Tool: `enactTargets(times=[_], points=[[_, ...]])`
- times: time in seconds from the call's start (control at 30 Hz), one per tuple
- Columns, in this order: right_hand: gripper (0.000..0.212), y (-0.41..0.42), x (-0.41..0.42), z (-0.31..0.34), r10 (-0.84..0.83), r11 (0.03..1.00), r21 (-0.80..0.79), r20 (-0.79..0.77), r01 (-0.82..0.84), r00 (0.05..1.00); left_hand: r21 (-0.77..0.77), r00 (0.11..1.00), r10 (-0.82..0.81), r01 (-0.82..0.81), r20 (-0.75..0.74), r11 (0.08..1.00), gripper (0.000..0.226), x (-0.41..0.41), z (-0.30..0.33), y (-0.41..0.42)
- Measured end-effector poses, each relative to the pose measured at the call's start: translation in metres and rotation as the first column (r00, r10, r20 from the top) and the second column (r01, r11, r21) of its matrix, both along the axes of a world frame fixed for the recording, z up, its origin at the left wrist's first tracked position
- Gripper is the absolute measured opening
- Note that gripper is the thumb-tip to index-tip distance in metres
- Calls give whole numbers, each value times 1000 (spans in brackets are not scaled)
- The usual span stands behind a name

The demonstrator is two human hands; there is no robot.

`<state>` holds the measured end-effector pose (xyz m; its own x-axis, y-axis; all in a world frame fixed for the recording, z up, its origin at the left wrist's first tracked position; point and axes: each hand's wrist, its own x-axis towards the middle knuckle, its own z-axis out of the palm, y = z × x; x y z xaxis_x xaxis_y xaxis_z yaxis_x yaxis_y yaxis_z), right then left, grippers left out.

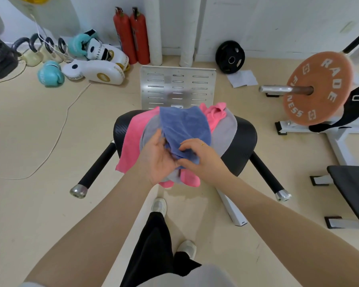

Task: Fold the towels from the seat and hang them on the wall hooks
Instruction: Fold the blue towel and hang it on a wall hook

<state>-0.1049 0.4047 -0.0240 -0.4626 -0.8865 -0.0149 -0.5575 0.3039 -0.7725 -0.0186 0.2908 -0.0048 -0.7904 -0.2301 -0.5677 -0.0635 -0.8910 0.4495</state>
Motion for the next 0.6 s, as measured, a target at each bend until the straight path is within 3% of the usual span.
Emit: enactTargets(times=[0.13,0.27,0.43,0.5,0.6], points=[[10,0,-3,3,-247,969,73,243,236,938,-108,995,5,6,97,994,38,1,-6,3],[19,-4,-9,3,-419,905,165,513,393,749,-224,981,-36,79,193,971,27,0,-14,6],[15,-2,-17,-4,-506,852,199,553,484,662,-467,907,142,66,396,882,17,-3,-41,2],[16,-2,-22,-7,-545,825,206,532,526,648,-539,861,165,143,481,830,27,-6,-55,-2],[14,-2,-28,-12,-621,764,217,502,607,602,-615,796,170,293,581,732,23,-12,-68,-1]])
